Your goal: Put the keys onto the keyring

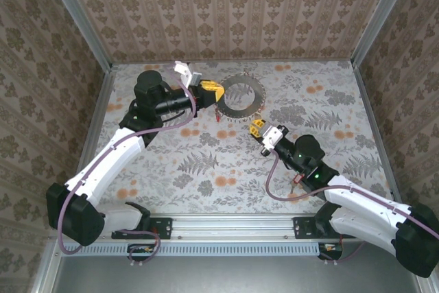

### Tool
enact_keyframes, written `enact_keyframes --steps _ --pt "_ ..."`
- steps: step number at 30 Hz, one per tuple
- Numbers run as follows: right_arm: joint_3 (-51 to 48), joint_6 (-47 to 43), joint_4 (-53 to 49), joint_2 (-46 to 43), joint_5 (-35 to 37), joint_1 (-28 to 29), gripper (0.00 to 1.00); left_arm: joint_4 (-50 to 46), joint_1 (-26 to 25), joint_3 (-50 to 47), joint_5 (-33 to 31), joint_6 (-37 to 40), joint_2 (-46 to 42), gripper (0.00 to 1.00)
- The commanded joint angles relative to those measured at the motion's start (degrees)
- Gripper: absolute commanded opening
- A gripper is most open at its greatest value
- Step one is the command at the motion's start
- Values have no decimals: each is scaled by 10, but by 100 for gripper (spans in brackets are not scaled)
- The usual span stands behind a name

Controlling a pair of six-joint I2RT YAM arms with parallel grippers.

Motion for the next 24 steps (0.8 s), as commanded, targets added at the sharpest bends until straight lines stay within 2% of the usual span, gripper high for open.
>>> enact_keyframes --steps 1,12,24 --pt "12 -4 26 -1 23 4 15 29 -5 1 -4 9 -21 0" --pt "22 14 25 0 -18 4 13 23 -10 3 -13 10 -21 0" --pt "26 12 56 15 14 3 16 17 -14 5 -17 14 -21 0"
